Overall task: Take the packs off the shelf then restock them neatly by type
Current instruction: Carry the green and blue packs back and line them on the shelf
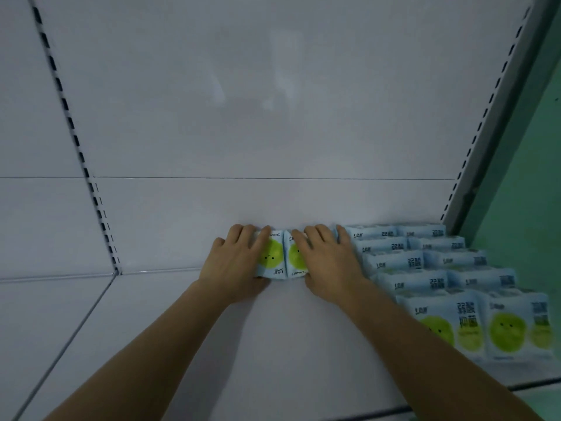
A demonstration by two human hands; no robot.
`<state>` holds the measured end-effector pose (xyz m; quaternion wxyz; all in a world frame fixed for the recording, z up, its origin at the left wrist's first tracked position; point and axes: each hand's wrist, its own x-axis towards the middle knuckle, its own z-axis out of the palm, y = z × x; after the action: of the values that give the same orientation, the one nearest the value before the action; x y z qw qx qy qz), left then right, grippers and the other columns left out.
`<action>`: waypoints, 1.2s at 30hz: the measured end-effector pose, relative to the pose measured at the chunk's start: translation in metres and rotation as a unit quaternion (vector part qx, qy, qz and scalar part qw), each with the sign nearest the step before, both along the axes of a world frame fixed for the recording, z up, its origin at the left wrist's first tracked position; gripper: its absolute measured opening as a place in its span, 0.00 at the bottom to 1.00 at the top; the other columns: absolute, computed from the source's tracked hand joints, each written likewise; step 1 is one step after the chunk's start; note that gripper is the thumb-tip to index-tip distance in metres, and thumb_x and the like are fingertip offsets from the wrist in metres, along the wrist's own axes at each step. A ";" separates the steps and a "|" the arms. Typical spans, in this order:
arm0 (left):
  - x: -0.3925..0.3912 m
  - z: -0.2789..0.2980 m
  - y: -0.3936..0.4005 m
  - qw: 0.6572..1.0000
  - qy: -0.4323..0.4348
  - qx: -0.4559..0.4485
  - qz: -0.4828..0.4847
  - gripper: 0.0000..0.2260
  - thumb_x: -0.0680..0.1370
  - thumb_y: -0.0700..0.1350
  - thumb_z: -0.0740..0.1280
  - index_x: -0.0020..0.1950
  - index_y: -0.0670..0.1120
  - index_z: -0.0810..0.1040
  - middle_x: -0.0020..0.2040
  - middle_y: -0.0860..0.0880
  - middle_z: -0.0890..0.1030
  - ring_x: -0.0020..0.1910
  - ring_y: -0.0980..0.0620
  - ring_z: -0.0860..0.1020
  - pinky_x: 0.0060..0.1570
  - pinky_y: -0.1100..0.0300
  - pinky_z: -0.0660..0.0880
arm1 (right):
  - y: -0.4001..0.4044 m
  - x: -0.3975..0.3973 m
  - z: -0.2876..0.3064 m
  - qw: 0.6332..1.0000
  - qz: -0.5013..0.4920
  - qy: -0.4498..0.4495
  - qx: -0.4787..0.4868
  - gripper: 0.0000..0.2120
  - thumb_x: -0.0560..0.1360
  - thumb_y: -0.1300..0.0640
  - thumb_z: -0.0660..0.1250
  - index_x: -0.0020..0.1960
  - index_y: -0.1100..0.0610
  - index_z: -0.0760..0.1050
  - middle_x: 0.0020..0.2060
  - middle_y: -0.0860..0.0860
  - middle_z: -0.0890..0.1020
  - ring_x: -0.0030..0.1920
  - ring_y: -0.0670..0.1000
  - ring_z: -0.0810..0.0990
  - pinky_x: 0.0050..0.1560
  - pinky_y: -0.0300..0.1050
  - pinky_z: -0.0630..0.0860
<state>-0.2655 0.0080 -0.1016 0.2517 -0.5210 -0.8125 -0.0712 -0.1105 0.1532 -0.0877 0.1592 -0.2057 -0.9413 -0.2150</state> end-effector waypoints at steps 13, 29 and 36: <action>0.003 0.027 -0.021 0.997 -0.068 0.020 -0.002 0.46 0.71 0.65 0.70 0.80 0.46 0.54 0.67 0.46 0.68 0.64 0.42 0.69 0.51 0.47 0.77 | -0.023 0.001 0.041 0.987 0.106 0.082 -0.085 0.32 0.72 0.45 0.56 0.71 0.59 0.71 0.63 0.57 0.77 0.67 0.61 0.72 0.65 0.59 0.71; -0.018 0.047 -0.091 0.972 -0.188 0.122 -0.071 0.37 0.75 0.60 0.71 0.79 0.51 0.61 0.75 0.50 0.67 0.71 0.47 0.67 0.65 0.45 0.72 | -0.069 -0.039 0.093 0.931 0.146 0.063 -0.328 0.23 0.78 0.54 0.70 0.72 0.47 0.71 0.53 0.50 0.75 0.50 0.47 0.73 0.52 0.39 0.67; -0.017 0.019 -0.080 0.941 -0.326 0.070 -0.058 0.13 0.81 0.53 0.65 0.61 0.47 0.74 0.43 0.53 0.77 0.44 0.47 0.76 0.42 0.54 0.72 | -0.075 -0.051 0.066 0.952 0.126 -0.027 -0.278 0.31 0.76 0.48 0.70 0.76 0.49 0.61 0.63 0.50 0.77 0.62 0.54 0.76 0.61 0.53 0.74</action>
<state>-0.2823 -0.0718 -0.0828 0.0037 -0.4963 -0.8116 -0.3081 -0.1610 0.0784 -0.0219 0.0963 -0.1159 -0.9860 0.0716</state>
